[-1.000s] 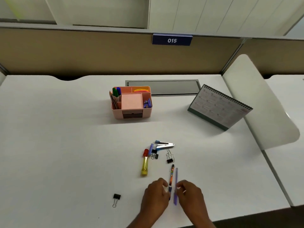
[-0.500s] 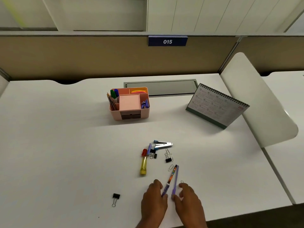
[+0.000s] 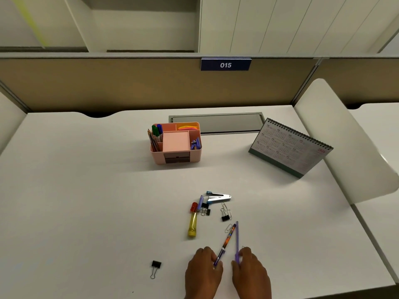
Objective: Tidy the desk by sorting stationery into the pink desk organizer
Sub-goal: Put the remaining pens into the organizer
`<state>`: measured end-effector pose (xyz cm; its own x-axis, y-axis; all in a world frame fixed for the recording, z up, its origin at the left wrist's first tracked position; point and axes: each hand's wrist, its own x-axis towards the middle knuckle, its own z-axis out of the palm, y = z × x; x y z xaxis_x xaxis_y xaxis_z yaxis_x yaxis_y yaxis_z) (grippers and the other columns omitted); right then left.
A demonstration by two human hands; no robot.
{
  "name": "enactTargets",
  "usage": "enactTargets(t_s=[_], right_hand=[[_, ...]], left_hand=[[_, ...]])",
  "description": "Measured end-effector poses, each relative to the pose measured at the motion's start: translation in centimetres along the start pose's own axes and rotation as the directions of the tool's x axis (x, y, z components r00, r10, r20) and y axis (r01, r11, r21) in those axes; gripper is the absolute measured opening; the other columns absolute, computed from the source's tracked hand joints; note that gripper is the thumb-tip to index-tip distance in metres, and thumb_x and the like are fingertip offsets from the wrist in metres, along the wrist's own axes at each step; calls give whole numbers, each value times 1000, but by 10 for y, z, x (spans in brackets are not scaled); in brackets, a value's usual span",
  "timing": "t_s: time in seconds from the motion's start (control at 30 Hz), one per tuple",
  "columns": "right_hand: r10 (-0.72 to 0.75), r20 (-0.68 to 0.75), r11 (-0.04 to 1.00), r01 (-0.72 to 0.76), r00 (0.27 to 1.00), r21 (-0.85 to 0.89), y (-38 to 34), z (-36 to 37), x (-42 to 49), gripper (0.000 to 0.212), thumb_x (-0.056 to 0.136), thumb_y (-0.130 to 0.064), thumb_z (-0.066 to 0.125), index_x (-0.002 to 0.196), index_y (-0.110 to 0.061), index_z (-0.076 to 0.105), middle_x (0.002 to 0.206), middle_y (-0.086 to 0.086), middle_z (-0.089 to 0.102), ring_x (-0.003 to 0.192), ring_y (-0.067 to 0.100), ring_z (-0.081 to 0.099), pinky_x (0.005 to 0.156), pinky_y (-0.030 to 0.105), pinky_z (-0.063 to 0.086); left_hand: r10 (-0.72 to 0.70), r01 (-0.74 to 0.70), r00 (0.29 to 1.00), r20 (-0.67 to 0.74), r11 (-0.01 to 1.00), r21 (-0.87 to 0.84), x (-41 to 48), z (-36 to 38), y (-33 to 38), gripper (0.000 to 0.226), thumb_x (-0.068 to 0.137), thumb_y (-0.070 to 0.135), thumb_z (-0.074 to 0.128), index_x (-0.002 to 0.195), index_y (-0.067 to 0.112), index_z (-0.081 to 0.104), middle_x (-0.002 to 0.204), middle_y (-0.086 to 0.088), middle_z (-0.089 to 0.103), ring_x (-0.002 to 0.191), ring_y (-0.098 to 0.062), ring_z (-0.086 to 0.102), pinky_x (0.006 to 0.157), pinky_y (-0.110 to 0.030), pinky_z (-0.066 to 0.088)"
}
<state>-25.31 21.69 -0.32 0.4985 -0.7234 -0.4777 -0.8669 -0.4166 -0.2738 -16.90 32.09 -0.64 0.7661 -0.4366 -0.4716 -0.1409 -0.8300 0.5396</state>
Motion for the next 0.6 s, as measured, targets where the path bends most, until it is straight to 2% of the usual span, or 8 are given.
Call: enactTargets(t_s=[0.07,0.17,0.27,0.37,0.43,0.53,0.6], right_hand=[[13,-6,1000,-13,1000,23,1,-1,2,21,97,-44,54,105,-32,37,96,-9,54,81,12,52,70,20,39],[50,-8,997,-50,999,58,6,1,5,19,92,-43,57,101,-30,44,91,-10,56,78,12,52,69,23,40],[62,-28,995,-59,998,77,8,1,7,16,91,-41,58,91,-28,49,87,-10,57,77,12,53,70,25,44],[96,-44,988,-89,994,128,9,-2,9,20,88,-42,61,79,-27,53,80,-10,60,74,9,56,68,25,46],[134,-50,972,-121,990,201,8,-5,10,20,85,-42,66,75,-27,57,74,-11,63,72,7,58,65,26,46],[137,-74,932,-104,988,346,1,-12,10,16,84,-37,74,75,-30,62,69,-13,67,70,4,61,65,25,46],[138,-119,887,-69,983,457,-5,-22,9,15,84,-30,78,77,-29,65,69,-14,69,68,1,64,62,19,44]], left_hand=[[-32,32,999,-13,999,-36,2,-1,1,16,89,48,65,94,34,57,95,10,61,89,-9,62,78,-17,49],[-49,43,998,-48,993,-114,7,-6,2,13,88,44,66,87,33,59,84,12,64,79,-8,63,73,-18,53],[-35,1,993,-114,959,-283,10,-17,6,13,87,34,75,86,33,63,77,11,66,70,-8,65,67,-16,55],[-11,-88,980,-197,870,-486,16,-37,17,13,87,28,80,91,31,68,78,11,70,77,-2,67,65,-15,56],[8,-157,966,-258,813,-561,22,-52,24,13,86,26,80,96,29,72,83,12,73,82,-2,69,68,-14,56],[28,-238,942,-334,759,-606,38,-77,31,17,86,22,81,101,27,76,90,12,76,85,-5,72,75,-16,57],[50,-291,921,-385,747,-597,50,-94,36,18,85,18,81,101,26,78,94,11,76,87,-5,73,77,-16,56]])
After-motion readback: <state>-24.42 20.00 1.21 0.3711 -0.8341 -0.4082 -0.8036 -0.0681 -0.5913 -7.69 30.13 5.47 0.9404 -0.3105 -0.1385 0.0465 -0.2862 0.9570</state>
